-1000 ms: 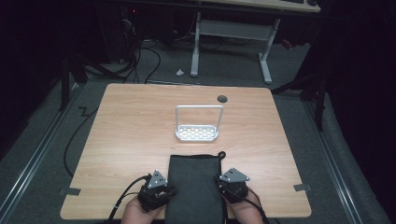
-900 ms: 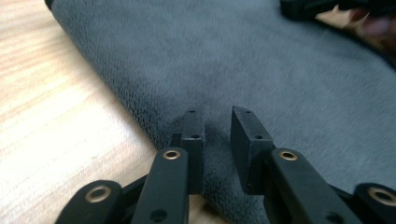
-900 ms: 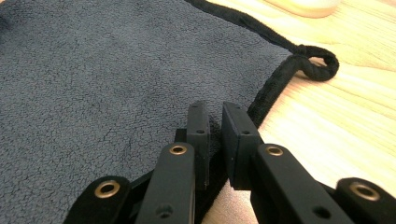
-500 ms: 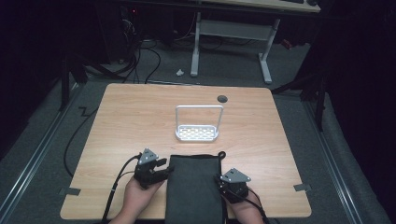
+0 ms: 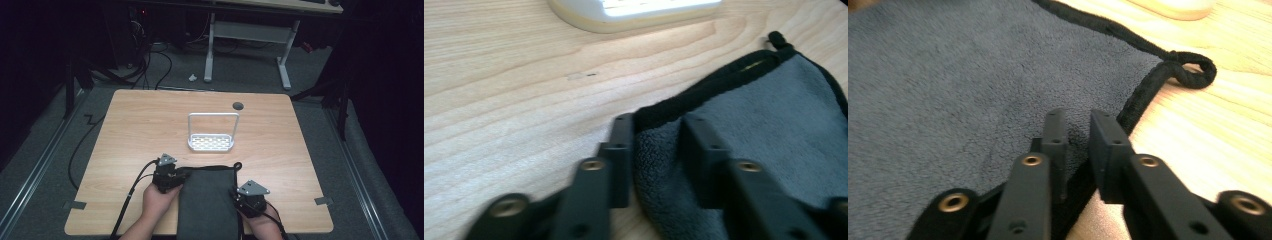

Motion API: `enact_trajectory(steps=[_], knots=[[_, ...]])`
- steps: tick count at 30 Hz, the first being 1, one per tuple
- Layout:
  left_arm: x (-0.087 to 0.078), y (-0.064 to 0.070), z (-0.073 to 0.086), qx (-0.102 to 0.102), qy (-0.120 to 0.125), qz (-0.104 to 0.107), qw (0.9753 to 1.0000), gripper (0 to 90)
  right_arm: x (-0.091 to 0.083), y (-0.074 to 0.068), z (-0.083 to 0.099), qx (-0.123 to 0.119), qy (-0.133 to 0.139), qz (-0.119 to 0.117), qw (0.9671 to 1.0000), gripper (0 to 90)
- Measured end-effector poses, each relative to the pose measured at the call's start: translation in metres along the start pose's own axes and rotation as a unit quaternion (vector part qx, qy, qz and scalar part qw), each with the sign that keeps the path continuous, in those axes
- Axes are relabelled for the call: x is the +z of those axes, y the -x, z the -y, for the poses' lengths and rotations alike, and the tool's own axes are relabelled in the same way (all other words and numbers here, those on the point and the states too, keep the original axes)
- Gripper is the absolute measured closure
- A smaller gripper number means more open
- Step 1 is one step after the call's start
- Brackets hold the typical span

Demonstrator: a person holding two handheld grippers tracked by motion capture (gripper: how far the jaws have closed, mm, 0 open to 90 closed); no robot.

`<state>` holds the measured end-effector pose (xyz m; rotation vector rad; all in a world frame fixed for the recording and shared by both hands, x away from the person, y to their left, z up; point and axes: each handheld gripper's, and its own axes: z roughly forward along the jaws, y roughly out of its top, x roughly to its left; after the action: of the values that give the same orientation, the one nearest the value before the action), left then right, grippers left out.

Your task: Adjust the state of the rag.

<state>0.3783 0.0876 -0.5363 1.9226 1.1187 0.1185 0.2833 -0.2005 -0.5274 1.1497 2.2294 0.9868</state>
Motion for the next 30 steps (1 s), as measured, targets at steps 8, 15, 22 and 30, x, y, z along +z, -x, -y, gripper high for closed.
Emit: enact_trajectory(steps=[8, 15, 22, 30], knots=[[0.0, 0.002, 0.002, 0.01, 0.004, -0.005, 0.9999, 81.2, 0.005, 0.026, -0.011, 0.068, 0.003, 0.022, 0.9975, 51.7], [0.0, 0.0, 0.002, 0.002, 0.002, 0.0, 1.0, 81.2, 0.043, 0.031, -0.033, 0.103, -0.032, 0.017, 0.9941, 41.9], [0.0, 0.002, 0.003, 0.009, 0.002, -0.001, 1.0, 81.3, 0.043, 0.021, -0.036, 0.1, -0.038, 0.018, 0.9941, 62.7], [-0.001, 0.002, 0.003, 0.01, 0.003, 0.0, 0.9999, 81.3, 0.043, 0.017, -0.035, 0.1, -0.032, 0.004, 0.9944, 78.9]])
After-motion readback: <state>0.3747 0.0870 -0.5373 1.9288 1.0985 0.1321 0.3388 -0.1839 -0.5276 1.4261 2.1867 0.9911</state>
